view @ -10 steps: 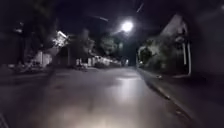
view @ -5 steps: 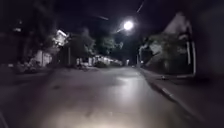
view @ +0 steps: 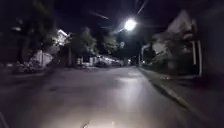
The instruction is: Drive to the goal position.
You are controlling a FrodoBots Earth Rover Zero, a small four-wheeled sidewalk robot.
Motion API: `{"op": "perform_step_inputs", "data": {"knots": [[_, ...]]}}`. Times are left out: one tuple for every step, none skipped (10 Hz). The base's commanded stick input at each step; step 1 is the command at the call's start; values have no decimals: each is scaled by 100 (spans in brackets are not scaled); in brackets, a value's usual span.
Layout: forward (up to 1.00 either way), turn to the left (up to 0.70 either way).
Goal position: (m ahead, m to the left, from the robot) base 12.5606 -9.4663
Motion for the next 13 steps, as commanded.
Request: {"op": "perform_step_inputs", "data": {"knots": [[50,0],[50,0],[50,0],[50,0],[50,0],[50,0],[50,0],[50,0],[50,0],[50,0],[50,0],[50,0],[50,0]]}}
